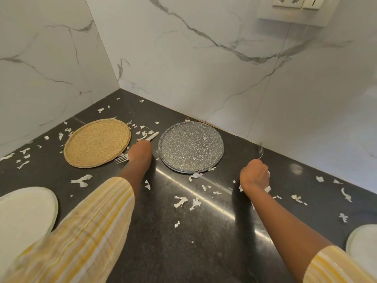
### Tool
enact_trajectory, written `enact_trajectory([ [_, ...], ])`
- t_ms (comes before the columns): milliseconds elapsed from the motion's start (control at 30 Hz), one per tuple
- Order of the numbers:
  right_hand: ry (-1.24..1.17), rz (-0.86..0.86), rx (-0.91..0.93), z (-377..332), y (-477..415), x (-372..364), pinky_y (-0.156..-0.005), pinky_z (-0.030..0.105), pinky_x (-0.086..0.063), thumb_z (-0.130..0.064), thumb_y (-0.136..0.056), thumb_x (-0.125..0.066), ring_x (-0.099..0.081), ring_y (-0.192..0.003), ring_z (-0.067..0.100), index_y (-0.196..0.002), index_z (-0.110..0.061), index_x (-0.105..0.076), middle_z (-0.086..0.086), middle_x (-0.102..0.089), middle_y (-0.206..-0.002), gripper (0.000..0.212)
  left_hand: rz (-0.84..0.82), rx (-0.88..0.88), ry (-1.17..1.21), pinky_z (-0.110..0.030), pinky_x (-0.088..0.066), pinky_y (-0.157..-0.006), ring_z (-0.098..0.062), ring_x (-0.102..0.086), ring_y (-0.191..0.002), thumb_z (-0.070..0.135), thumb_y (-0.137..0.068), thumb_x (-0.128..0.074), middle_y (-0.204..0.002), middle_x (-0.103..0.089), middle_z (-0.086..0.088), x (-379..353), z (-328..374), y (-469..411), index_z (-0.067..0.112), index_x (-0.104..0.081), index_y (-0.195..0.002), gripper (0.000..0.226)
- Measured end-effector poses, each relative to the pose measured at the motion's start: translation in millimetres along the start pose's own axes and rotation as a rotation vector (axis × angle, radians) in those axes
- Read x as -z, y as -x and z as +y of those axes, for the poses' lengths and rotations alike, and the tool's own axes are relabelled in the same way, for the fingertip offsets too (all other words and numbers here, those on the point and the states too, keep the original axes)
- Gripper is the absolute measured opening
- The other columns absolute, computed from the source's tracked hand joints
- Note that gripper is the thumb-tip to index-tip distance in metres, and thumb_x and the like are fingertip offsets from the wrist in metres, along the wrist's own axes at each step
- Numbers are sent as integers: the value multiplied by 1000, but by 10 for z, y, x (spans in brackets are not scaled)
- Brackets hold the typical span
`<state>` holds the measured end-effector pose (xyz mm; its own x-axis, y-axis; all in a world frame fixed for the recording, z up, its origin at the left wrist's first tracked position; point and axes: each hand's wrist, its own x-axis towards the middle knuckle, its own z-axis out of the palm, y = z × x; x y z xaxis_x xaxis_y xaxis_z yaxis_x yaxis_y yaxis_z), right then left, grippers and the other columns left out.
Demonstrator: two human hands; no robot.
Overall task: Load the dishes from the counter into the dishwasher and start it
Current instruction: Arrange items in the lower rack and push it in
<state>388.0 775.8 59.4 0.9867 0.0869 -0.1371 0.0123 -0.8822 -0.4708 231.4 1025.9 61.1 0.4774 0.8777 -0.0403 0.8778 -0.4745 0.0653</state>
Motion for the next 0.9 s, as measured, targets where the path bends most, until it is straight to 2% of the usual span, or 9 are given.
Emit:
enact_trajectory([
  [167,-58,-24,9,-24,49,75,-79,42,-51,-8,-92,-50,-60,-99,38,-108,4,-60,22,-63,-106,23,31,-66,9,-43,-48,-83,-40,-59,-103,-9,-90,-36,-110,-59,-25,109,-67,-57,-7,-57,-112,31],
  [333,-120,8,53,-39,249,174,-83,43,-46,0,-90,-44,-55,-105,40,-109,7,-55,24,-59,-111,23,89,-2,265,-44,-46,-80,-42,-57,-97,-8,-89,-35,-104,-58,-30,237,-133,63,-12,-59,-105,29],
  [433,-132,24,95,-83,429,253,-83,43,-45,0,-90,-42,-54,-106,40,-110,7,-54,25,-58,-112,24,174,47,456,-41,-45,-71,-41,-59,-88,1,-90,-39,-93,-61,-29,333,-218,190,-11,-60,-95,25],
  [500,-136,21,124,-113,559,281,-84,43,-45,1,-90,-42,-54,-106,41,-111,7,-54,25,-58,-112,25,248,83,537,-37,-39,-67,-38,-58,-83,6,-90,-40,-87,-62,-27,432,-281,299,-10,-61,-88,26],
  [600,-146,21,150,-134,808,309,-84,43,-45,0,-90,-41,-55,-105,41,-111,7,-54,25,-59,-112,25,363,136,635,-33,-29,-67,-37,-55,-76,13,-93,-40,-73,-60,-26,586,-352,518,-10,-60,-75,36],
  [667,-153,21,168,-124,1015,322,-84,43,-45,1,-89,-40,-55,-106,41,-110,7,-54,25,-59,-112,26,374,161,689,-34,-30,-71,-35,-51,-69,21,-95,-40,-66,-55,-24,649,-388,688,-12,-61,-72,45],
  [767,-148,26,183,-42,1396,350,-82,41,-46,0,-90,-39,-57,-104,40,-109,5,-55,24,-60,-110,25,307,146,688,-36,-35,-78,-36,-56,-76,22,-94,-44,-76,-62,-26,645,-482,997,-10,-65,-82,40],
  [833,-134,28,175,65,1685,374,-80,38,-47,-2,-91,-39,-58,-102,38,-108,3,-56,22,-61,-109,24,253,108,665,-36,-38,-77,-38,-59,-88,14,-91,-45,-91,-66,-26,610,-556,1264,-7,-68,-94,31],
  [900,-121,26,169,209,1992,398,-80,37,-47,-3,-91,-39,-59,-103,36,-108,1,-57,20,-61,-110,25,203,55,647,-37,-40,-76,-37,-60,-93,9,-90,-47,-97,-67,-24,582,-599,1603,-3,-70,-97,27],
])
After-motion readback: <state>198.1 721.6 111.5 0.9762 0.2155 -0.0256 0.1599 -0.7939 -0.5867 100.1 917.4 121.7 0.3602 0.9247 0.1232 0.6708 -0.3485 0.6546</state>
